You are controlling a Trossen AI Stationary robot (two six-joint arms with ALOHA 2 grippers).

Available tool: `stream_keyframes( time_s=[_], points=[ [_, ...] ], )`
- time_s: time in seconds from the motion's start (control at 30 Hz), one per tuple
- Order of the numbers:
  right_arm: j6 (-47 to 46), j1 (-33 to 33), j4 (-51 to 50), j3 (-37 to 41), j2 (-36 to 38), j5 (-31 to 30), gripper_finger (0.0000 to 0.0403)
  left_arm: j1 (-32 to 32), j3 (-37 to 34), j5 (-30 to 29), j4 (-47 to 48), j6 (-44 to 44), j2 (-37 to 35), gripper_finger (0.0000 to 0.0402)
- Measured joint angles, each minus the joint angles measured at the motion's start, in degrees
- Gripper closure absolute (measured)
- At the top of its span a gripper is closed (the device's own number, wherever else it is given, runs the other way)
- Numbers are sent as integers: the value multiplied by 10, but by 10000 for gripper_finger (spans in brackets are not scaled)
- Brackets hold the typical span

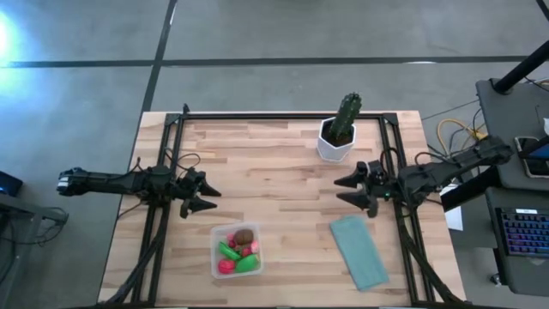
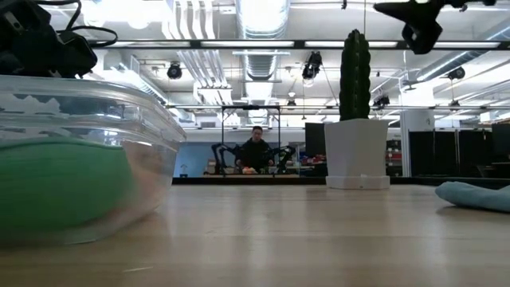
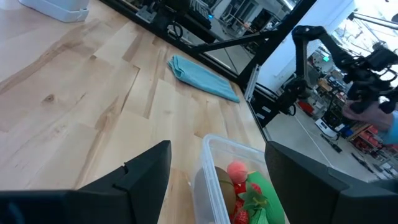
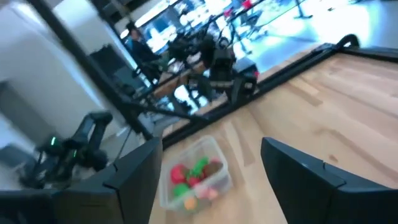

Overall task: Pick and placing Produce into tupperware
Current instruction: Return to Home Position

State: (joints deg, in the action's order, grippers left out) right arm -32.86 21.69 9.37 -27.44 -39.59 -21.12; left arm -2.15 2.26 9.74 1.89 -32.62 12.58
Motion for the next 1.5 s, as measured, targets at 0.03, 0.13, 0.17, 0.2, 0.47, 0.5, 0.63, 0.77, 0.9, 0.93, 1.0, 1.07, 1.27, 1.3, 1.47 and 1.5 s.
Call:
stream_keyframes(
  time_s=[0.03,0.13,0.17,0.2,0.47,0.5,0.63,0.77,0.9,0.93,1.0,1.07,1.27,1.3,1.47,1.5],
  points=[
    [6,0,-2,10,12,11,137,0,0,0,0,0,0,155],
    [40,0,-4,32,54,45,133,0,0,0,0,0,0,155],
    [54,0,-12,38,68,50,132,0,0,0,0,0,0,155],
    [65,0,-24,41,81,51,131,0,0,0,0,0,0,155],
    [138,0,-204,39,199,50,138,0,0,0,0,0,0,155],
    [138,0,-229,41,215,49,138,0,0,0,0,0,0,155],
    [139,0,-297,59,272,50,134,0,0,0,0,0,0,155],
    [161,0,-303,92,330,51,131,0,0,0,0,0,0,155],
    [133,0,-301,114,373,51,134,0,0,0,0,0,0,155],
    [114,0,-302,120,382,51,136,0,0,0,0,0,0,155],
    [89,0,-330,132,396,51,138,0,0,0,0,0,0,155],
    [49,0,-379,140,396,60,139,0,0,0,0,0,0,155],
    [-81,0,-465,174,376,69,135,0,0,0,0,0,0,155],
    [-104,0,-477,173,369,75,134,0,0,0,0,0,0,155],
    [-149,0,-507,169,344,81,132,0,0,0,0,0,0,155],
    [-148,0,-508,168,340,81,132,0,0,0,0,0,0,155]
  ],
)
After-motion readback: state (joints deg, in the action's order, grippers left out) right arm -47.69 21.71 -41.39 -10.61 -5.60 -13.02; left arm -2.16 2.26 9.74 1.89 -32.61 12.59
